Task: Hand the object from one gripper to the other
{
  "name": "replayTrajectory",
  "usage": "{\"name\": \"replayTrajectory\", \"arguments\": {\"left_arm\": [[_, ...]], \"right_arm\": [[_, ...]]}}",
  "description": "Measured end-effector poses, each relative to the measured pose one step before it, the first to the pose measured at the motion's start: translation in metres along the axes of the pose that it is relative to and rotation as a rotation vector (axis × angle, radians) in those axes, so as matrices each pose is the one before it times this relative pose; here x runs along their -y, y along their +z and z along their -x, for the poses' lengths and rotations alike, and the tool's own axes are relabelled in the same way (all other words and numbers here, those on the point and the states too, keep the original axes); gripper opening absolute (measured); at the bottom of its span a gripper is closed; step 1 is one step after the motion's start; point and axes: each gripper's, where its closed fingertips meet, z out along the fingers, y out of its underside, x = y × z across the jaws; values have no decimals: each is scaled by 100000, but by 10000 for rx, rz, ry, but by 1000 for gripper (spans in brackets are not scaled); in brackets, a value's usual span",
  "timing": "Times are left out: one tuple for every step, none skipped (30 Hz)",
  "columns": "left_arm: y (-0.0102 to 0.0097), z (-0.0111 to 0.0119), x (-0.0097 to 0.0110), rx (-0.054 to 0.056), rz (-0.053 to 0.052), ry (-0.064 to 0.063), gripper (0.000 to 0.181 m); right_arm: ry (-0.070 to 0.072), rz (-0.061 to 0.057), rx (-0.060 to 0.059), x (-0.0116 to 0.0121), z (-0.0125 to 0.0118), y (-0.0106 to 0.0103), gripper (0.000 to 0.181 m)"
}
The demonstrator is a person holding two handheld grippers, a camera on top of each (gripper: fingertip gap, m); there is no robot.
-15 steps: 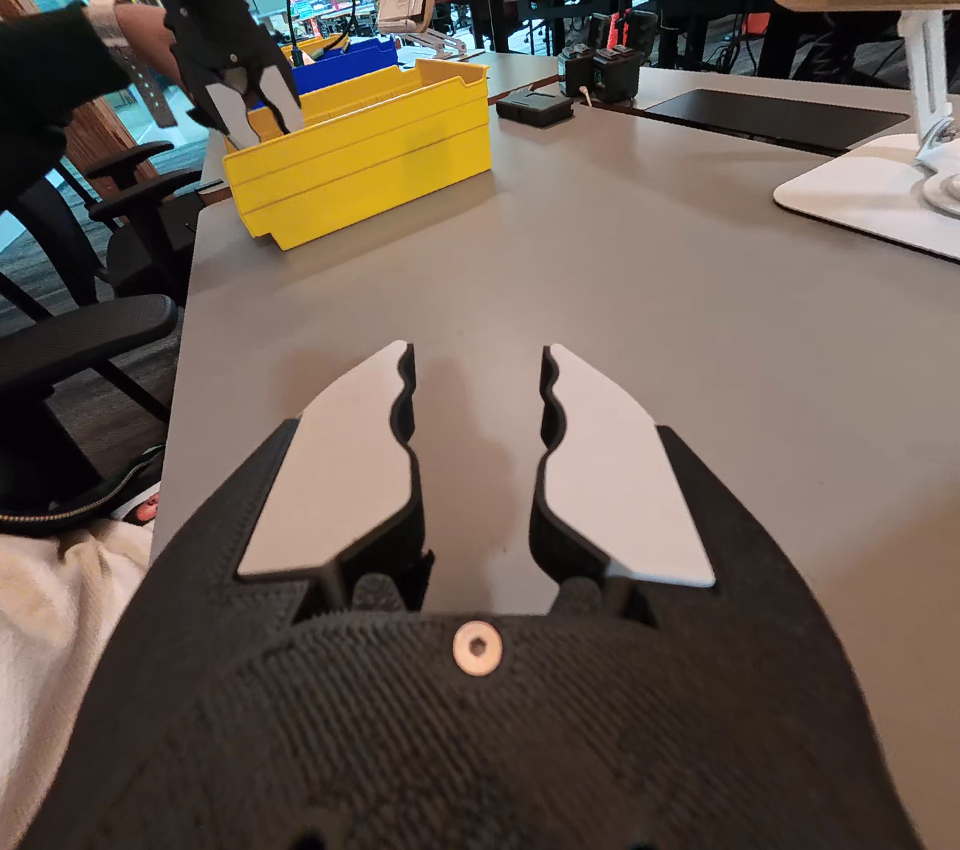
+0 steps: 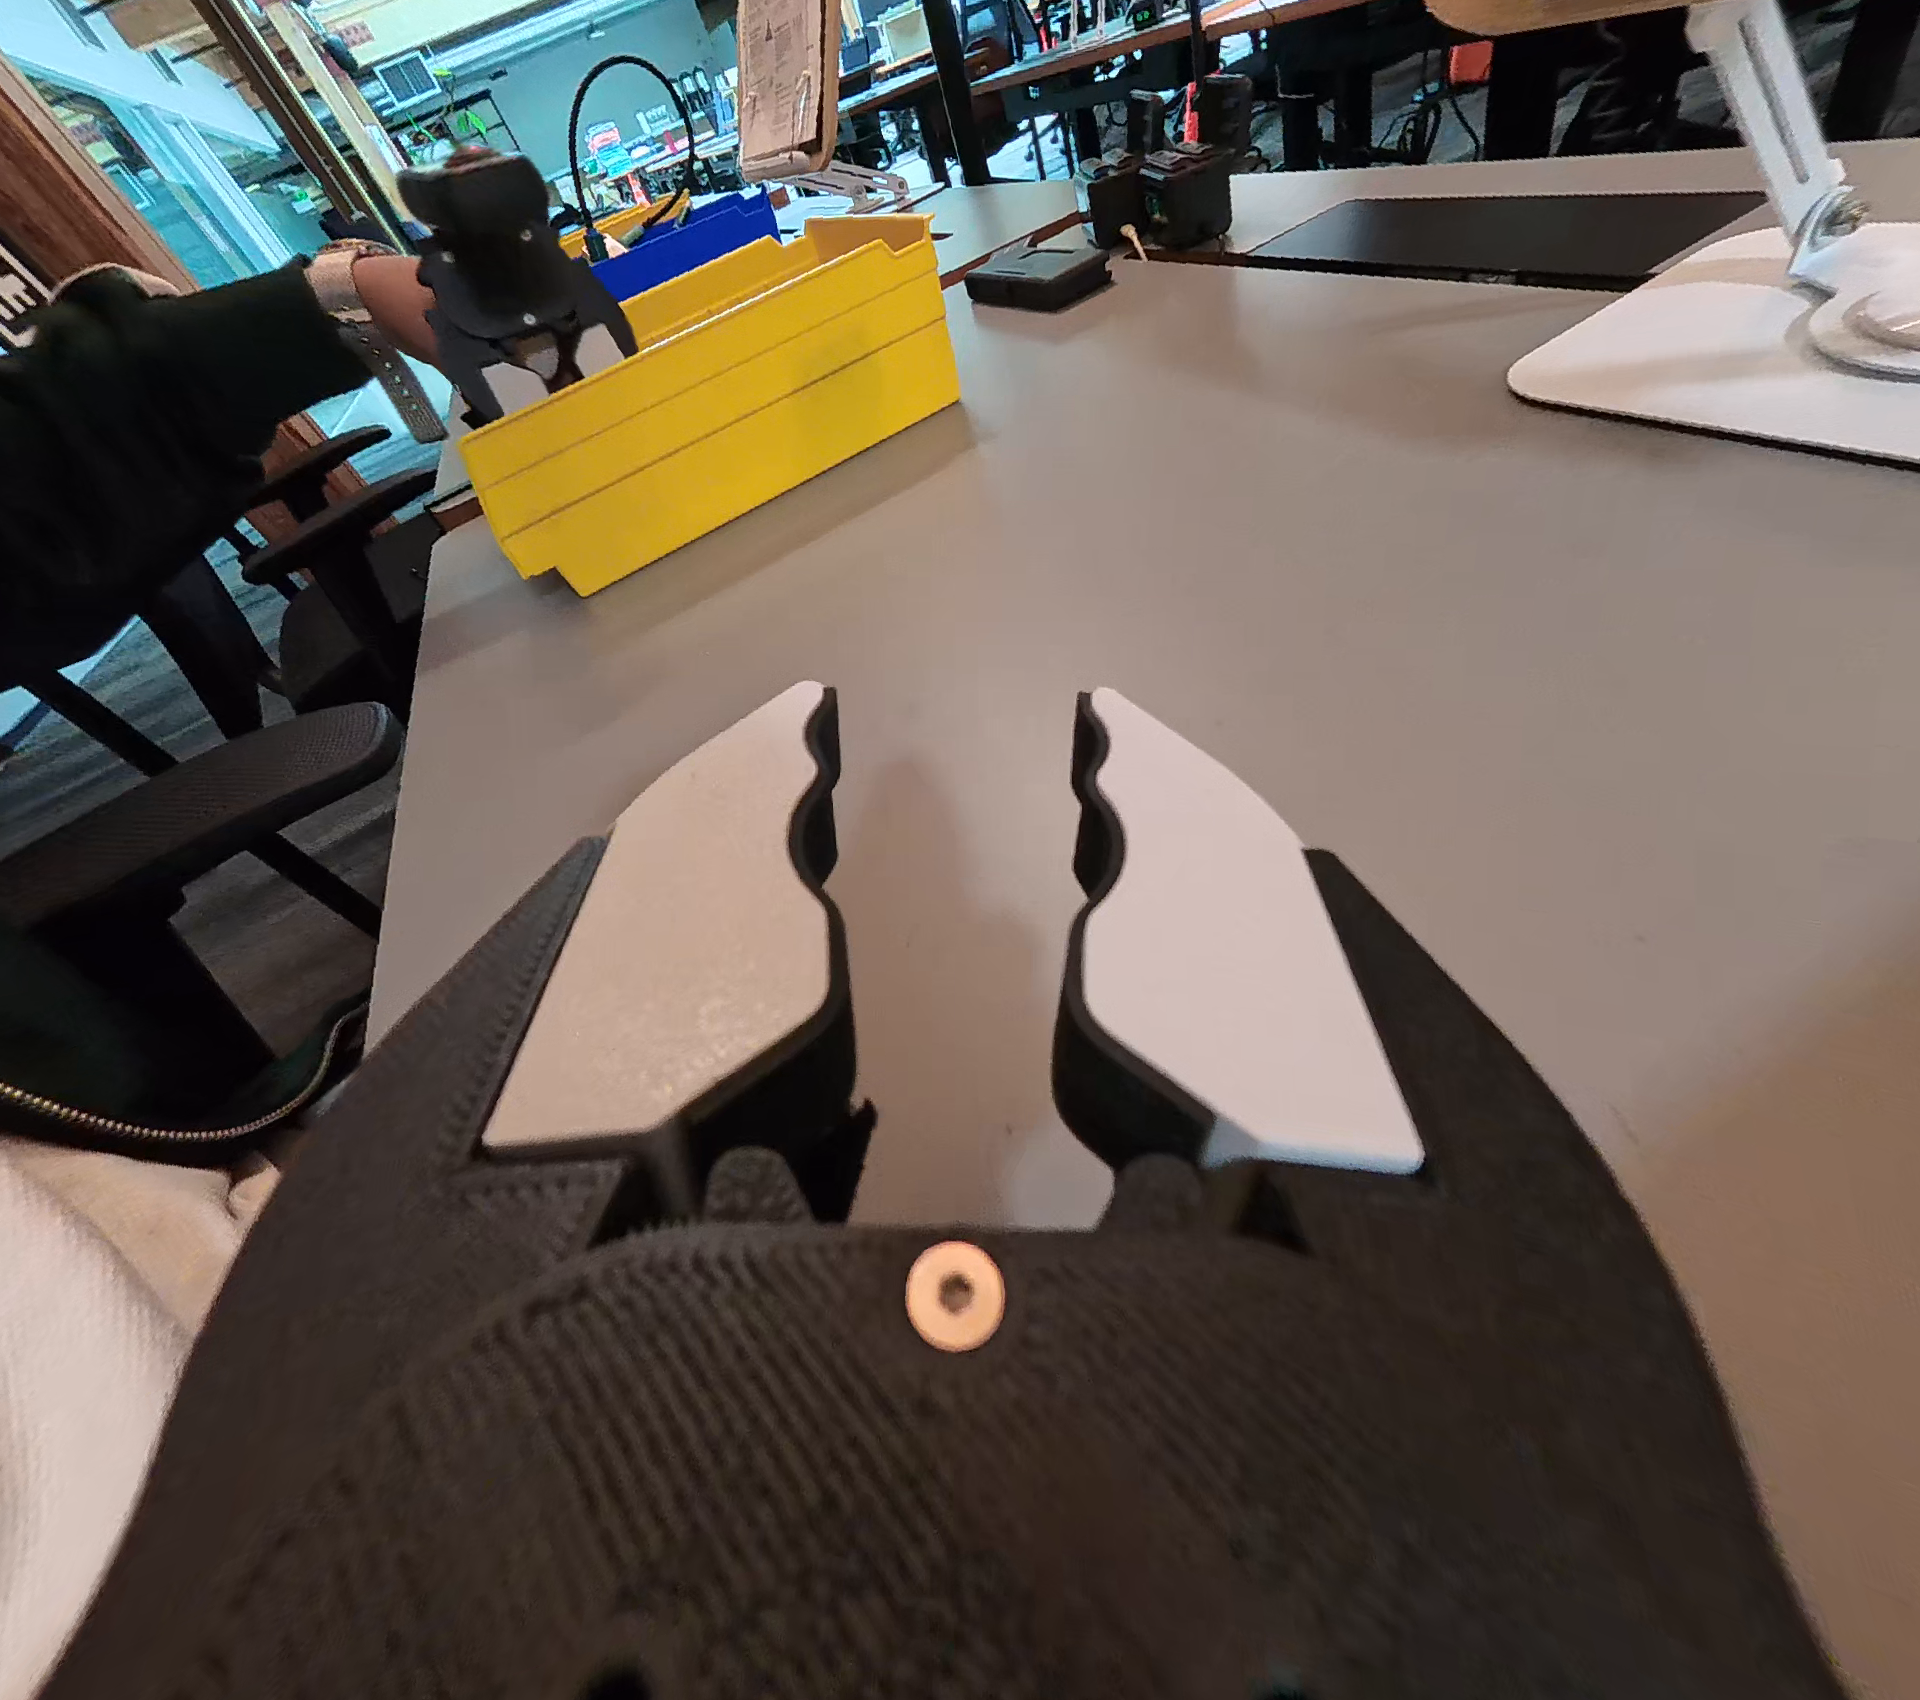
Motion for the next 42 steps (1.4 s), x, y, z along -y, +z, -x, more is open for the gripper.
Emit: {"name": "replayTrajectory", "arguments": {"left_arm": [[-50, -7, -48, -75, 24, -82, 34], [-88, 46, -143, 8, 100, -89, 34], [-283, 147, -101, 120, 41, -107, 34], [-561, 212, 29, 222, -113, -97, 34], [-873, 325, 237, 336, -312, -110, 34], [-1160, 350, 513, 385, -522, -113, 33], [-1420, 464, 929, 473, -775, -146, 33], [-1580, 438, 1378, 468, -994, -105, 33], [-1574, 240, 1908, 339, -1238, -78, 33], [-1380, 149, 2321, 307, -1343, -107, 33], [-1007, -126, 2558, 166, -1346, -99, 33], [-522, -409, 2575, 59, -1242, -56, 33], [-5, -530, 2394, 74, -1085, -16, 33], [466, -841, 2114, -44, -921, 35, 33], [895, -1025, 1795, -96, -778, 88, 33], [1238, -1231, 1578, -218, -777, 34, 33], [1540, -1401, 1186, -378, -670, -64, 33], [1810, -1308, 742, -377, -534, -169, 33], [2018, -1324, 259, -477, -430, -208, 33], [2187, -1194, -437, -502, -137, -214, 33], [2267, -731, -1021, -281, 85, -126, 33], [2290, -536, -1450, -177, 251, -3, 33], [2225, -603, -1579, -221, 275, 4, 33], [2095, -572, -1441, -197, 172, 4, 33], [1930, -409, -1182, -118, 3, -124, 33], [1683, -668, -1166, -358, 143, -260, 33], [1348, -620, -1032, -346, 244, -244, 33], [1018, -410, -688, -167, 153, -66, 33], [747, -347, -381, -126, 73, 9, 33], [540, -366, -187, -193, 23, -76, 33], [390, -335, -96, -207, 5, -123, 33], [257, -235, -41, -148, -56, -73, 33], [139, -124, -71, -76, -29, -25, 33], [66, -84, -108, -85, -16, -53, 33], [8, -63, -136, -89, -26, -75, 33], [-24, -47, -158, -79, -59, -79, 33], [-49, -43, -275, -87, -27, -116, 33], [-109, -42, -318, -101, -4, -169, 33], [-218, 18, -155, -12, -114, -110, 33], [-289, -3, -65, -10, -167, -18, 33], [-274, -32, 52, -42, -191, -57, 33], [-194, -16, 144, -31, -185, -95, 33]], "right_arm": [[30, -40, 5, 58, -24, -44, 43], [16, -36, 7, 36, -8, -41, 43], [6, -28, 12, 31, 13, -38, 43], [7, -11, 10, 11, 10, -36, 43], [8, -2, 14, 0, 25, -13, 43], [3, -6, 13, 4, 33, 7, 43], [25, -30, -9, 43, -7, 19, 43], [72, -82, -5, 144, 28, 50, 43], [117, -144, 16, 289, 120, 102, 43], [93, -216, 92, 421, 322, 196, 43], [36, -212, 159, 431, 489, 289, 43], [-23, -136, 196, 289, 616, 373, 44], [-99, -26, 211, 105, 719, 433, 44], [-181, 81, 222, -89, 804, 436, 45], [-278, 182, 211, -239, 875, 387, 45], [-389, 238, 187, -311, 891, 313, 47], [-505, 224, 203, -258, 966, 212, 48], [-548, 178, 204, -142, 954, 106, 49], [-515, 129, 176, -41, 893, 25, 50], [-429, 72, 177, 38, 820, -32, 51], [-285, 51, 99, 28, 609, -79, 52], [-119, 52, 43, -52, 392, -126, 54], [62, 28, 166, -70, 399, -123, 57], [195, 20, 158, -65, 264, -153, 61], [149, -42, 93, -23, 126, -183, 62], [97, -92, 44, 31, 36, -173, 61], [19, 0, 28, -108, -25, -136, 60], [-117, 134, -5, -327, -87, -121, 58], [-167, 199, -26, -453, -152, -107, 55], [-121, 194, 48, -472, -65, -69, 52], [-4, 122, 171, -352, 70, -7, 48], [81, 2, 275, -165, 227, 53, 45], [122, -67, 322, 3, 335, 129, 45], [120, -77, 280, 83, 318, 185, 44], [61, -88, 248, 114, 339, 242, 43], [22, -26, 153, 49, 227, 292, 42], [6, 36, 24, -29, 77, 303, 37], [-4, 80, -1, -104, 72, 307, 34], [18, 120, -73, -206, -13, 327, 34], [68, 41, -54, -54, -1, 308, 34], [120, -26, 19, 75, 85, 257, 34], [91, -101, 8, 161, 48, 167, 34]]}}
